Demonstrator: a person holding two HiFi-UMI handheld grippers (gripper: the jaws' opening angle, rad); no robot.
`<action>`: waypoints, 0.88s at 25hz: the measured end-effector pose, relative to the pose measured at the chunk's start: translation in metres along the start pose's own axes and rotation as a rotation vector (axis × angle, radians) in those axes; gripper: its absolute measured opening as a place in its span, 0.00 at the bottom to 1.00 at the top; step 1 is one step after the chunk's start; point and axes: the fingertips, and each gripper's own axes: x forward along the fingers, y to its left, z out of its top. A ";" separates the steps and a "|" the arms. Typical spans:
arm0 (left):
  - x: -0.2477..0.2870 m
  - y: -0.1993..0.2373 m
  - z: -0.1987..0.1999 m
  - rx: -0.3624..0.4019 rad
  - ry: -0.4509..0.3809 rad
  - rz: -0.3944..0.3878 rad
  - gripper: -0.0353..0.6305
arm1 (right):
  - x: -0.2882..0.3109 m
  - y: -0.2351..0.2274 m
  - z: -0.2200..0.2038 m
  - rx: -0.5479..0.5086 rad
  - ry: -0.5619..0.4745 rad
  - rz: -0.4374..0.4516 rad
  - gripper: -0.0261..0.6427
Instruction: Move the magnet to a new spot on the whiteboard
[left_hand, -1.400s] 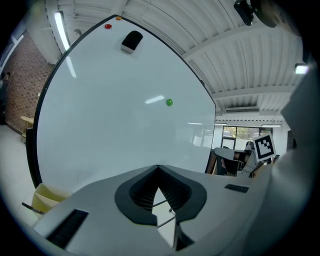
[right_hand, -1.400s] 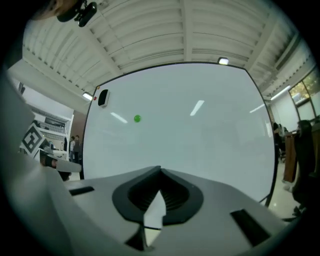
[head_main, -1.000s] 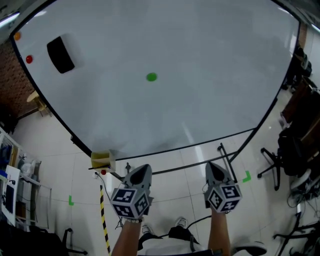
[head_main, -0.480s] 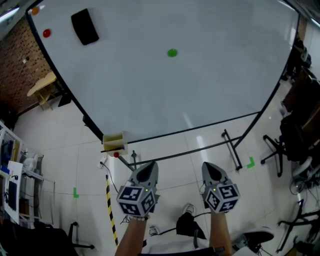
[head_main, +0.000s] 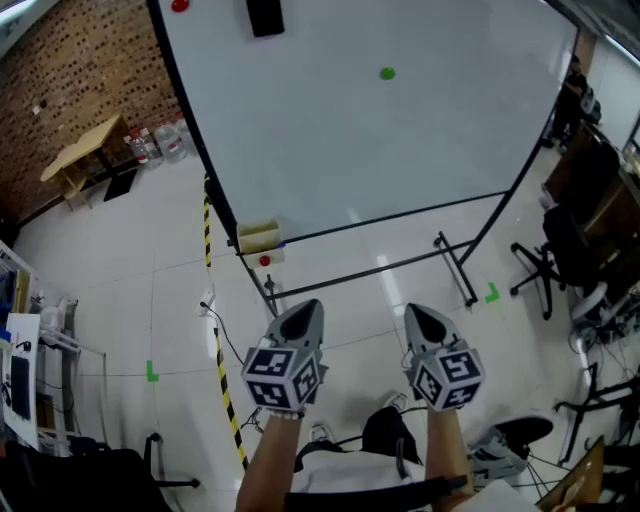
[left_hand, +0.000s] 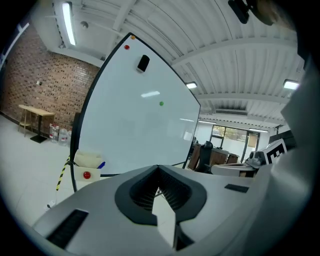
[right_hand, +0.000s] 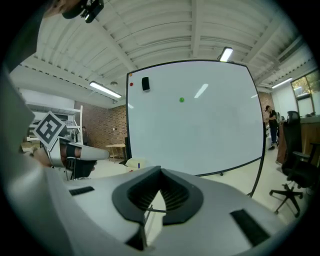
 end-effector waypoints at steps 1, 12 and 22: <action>-0.004 -0.006 0.000 0.001 -0.005 -0.014 0.05 | -0.006 0.004 0.002 -0.004 -0.003 -0.002 0.04; -0.021 -0.089 0.001 0.019 -0.073 -0.059 0.05 | -0.079 -0.013 0.027 -0.045 -0.067 0.028 0.04; -0.025 -0.131 -0.009 0.044 -0.066 -0.038 0.05 | -0.112 -0.035 0.024 -0.015 -0.090 0.052 0.04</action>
